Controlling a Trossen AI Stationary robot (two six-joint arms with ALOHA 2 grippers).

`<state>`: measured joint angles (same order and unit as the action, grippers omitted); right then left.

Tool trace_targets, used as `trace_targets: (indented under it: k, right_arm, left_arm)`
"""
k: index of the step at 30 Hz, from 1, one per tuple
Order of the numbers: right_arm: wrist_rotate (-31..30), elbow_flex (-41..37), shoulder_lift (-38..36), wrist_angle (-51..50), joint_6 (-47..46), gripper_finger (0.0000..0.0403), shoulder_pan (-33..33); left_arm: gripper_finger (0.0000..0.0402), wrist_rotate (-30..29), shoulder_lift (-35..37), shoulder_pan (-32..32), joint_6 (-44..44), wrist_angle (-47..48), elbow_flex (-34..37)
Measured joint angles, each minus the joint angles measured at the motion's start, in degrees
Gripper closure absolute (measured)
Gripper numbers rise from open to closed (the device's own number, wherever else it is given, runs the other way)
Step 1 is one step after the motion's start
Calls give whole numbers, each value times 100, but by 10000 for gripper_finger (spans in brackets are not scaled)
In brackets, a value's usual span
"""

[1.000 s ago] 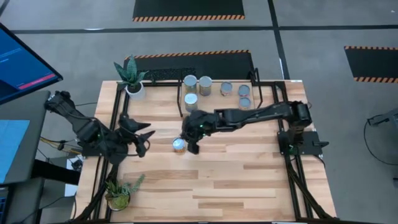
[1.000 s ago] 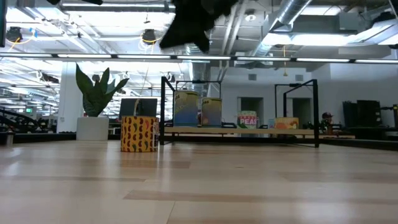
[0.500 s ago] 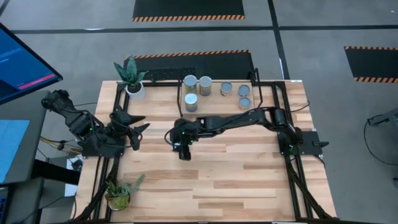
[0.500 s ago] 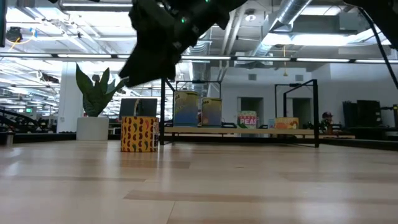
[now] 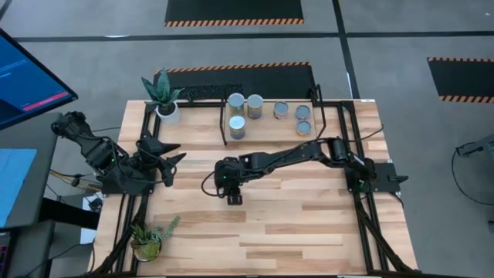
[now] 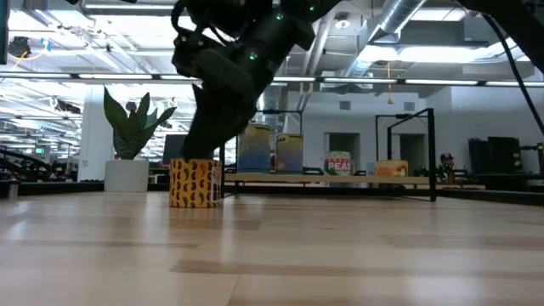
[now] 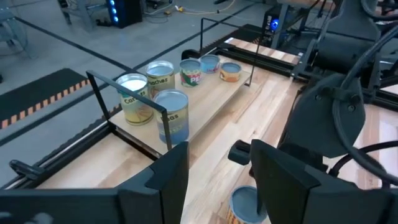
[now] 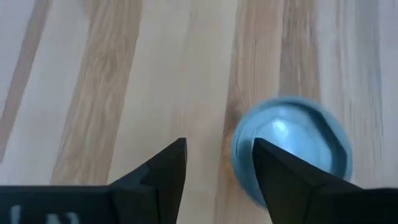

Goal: Pick and place cans onto a shelf
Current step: Put the canned black beans on the shelf

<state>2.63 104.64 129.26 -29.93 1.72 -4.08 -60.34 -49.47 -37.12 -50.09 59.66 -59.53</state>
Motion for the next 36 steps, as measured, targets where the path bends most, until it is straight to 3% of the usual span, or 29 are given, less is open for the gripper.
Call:
trace_targets:
  k: [6,12,17,23,28,36]
  right_arm:
    - [-28,-4,13,-202,19,206,2]
    - [-549,9,13,-724,47,230,-4]
    - [-607,10,13,-802,26,258,-2]
    - [-610,216,40,-946,10,313,0]
    - [-815,413,54,-1104,-213,385,34]
    - [-863,956,54,-2069,-339,396,27]
  left_arm:
    - [239,-77,-1,0,0,-8,0]
    - [239,-630,-2,0,-118,-146,0]
    - [239,-785,-2,2,-96,-549,0]
    - [239,-787,-2,1,-62,-898,2]
    - [239,-785,-2,2,-63,-1183,2]
    - [239,-693,-2,2,-66,-1327,2]
